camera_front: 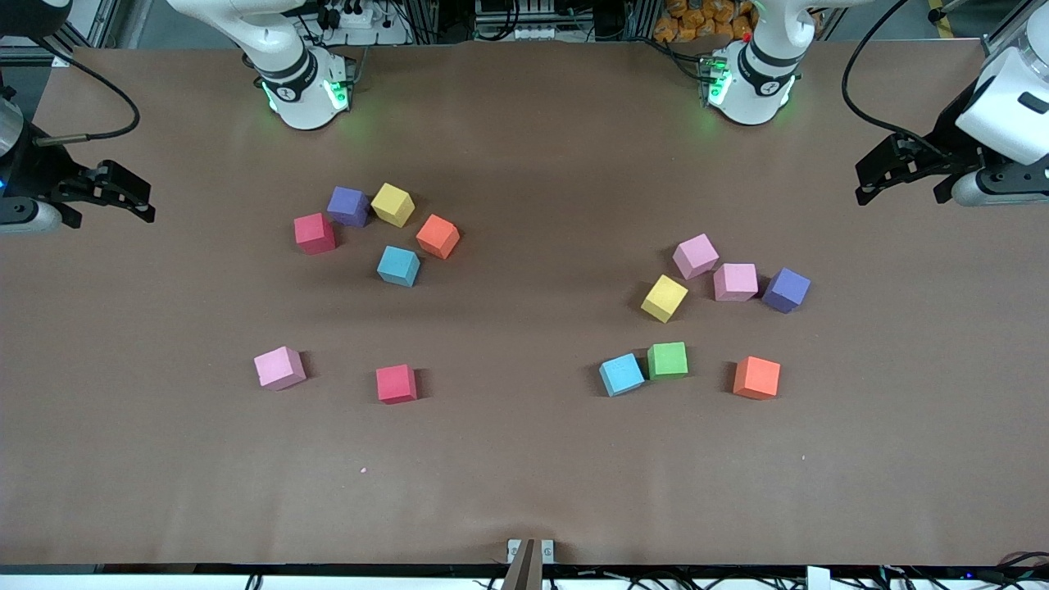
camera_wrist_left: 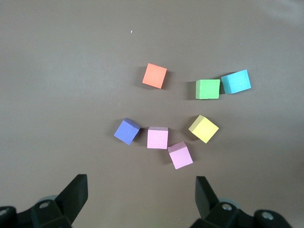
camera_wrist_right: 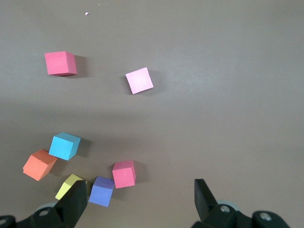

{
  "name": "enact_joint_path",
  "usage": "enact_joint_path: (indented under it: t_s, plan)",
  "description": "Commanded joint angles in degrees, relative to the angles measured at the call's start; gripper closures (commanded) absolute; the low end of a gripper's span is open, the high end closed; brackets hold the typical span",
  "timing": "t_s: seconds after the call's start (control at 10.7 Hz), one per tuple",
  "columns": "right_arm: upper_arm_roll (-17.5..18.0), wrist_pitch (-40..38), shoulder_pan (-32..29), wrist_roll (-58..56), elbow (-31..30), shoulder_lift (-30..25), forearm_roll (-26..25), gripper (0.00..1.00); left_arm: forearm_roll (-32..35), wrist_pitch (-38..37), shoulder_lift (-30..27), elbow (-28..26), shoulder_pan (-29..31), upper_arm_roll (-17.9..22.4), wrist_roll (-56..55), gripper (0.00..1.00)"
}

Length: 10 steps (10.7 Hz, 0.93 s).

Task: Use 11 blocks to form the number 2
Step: 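Reach the right gripper to orange while the left gripper reaches pink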

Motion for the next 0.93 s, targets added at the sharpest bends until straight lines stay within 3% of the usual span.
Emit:
enact_joint_path:
  t_s: [0.0,0.37,0.84]
  plan:
    - [0.7,-1.4,-0.6,1.0,0.6,-0.2,-0.7,0.00,-0.3,-0.7,-0.6,0.0,0.5,-0.2,-1.4,0.00]
    - [0.8,-1.4,-0.8,1.0,-0.3,0.1,-0.6,0.00,-0.7,0.7,1.5,-1.9,0.4,-0.9,-1.4,0.00]
    - [0.9,-0.5,4.5,1.1,-4.3,6.5,-0.3,0.00,-0.9,9.9,1.3,-18.8,-1.3,-2.6,-7.7,0.00]
